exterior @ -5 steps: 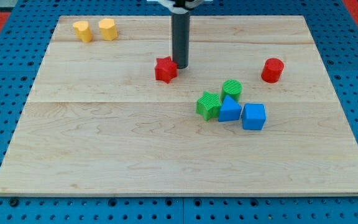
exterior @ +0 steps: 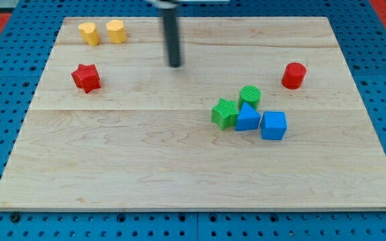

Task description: Move red circle to the bottom left of red star

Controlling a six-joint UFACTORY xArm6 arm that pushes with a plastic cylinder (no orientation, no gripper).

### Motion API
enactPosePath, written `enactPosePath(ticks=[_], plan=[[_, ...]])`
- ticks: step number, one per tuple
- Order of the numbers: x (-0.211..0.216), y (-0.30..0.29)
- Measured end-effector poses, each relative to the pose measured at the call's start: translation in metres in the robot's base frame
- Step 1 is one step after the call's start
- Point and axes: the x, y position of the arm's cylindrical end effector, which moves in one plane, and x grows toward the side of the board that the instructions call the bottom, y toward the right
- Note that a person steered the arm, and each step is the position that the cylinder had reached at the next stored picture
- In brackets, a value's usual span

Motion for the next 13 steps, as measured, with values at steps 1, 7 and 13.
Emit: enactPosePath(ticks=[1, 7, 13], plan=[[0.0, 0.127], [0.014, 0.016], [0.096, -0.114]])
